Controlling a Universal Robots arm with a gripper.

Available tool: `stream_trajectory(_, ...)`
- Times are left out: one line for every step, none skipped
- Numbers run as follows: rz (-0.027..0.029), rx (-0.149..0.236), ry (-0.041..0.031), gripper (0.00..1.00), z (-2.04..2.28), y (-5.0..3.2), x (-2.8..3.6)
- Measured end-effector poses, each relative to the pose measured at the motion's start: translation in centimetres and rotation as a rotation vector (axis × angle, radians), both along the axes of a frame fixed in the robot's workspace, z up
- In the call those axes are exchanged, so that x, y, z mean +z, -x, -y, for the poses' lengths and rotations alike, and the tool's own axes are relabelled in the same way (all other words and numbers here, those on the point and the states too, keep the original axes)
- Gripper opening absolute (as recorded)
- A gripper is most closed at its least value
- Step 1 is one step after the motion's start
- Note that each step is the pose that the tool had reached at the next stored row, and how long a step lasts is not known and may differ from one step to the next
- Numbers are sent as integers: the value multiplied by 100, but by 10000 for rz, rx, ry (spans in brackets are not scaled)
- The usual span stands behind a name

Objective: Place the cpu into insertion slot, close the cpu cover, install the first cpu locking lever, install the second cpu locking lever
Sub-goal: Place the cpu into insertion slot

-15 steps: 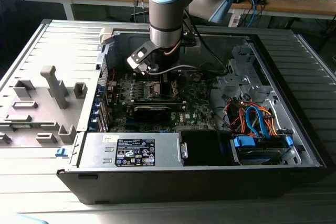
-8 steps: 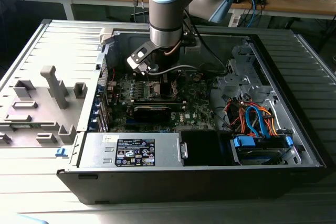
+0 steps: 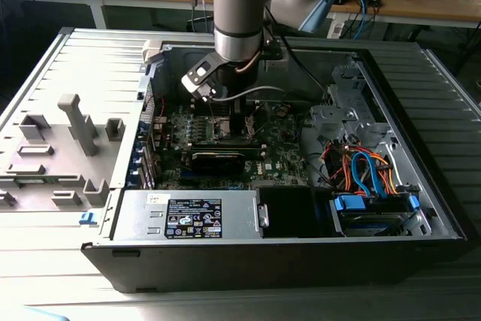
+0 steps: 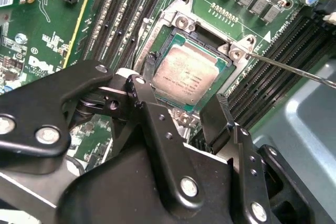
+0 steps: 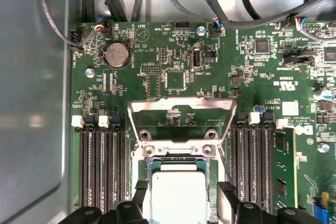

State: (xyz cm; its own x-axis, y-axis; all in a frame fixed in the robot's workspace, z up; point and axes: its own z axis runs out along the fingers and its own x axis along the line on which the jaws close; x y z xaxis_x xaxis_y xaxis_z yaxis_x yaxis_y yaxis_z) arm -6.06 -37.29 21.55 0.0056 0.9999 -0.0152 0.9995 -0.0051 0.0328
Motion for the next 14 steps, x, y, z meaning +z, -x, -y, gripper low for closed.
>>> stream_trajectory(-1, -1, 2, 60, -14, -1, 12)
stream_trajectory(-1, -2, 1, 54, -38, -3, 28)
stream_trajectory(-1, -2, 0, 48, -54, -7, 40)
stream_trajectory(-2, -1, 1, 42, -61, -10, 48)
stream_trajectory(-6, 0, 2, 36, -67, -16, 55)
stream_trajectory(-18, -1, 2, 29, -70, -24, 57)
stream_trajectory(-32, -2, 3, 24, -72, -30, 57)
stream_trajectory(-46, 1, 7, 18, -72, -36, 57)
stream_trajectory(-55, 6, 8, 11, -73, -41, 57)
stream_trajectory(-61, 13, 12, 11, -73, -45, 58)
stream_trajectory(-66, 14, 14, 11, -73, -46, 60)
stream_trajectory(-66, 14, 15, 11, -73, -47, 63)
stream_trajectory(-66, 16, 14, 11, -73, -48, 65)
stream_trajectory(-67, 16, 15, 11, -73, -47, 71)
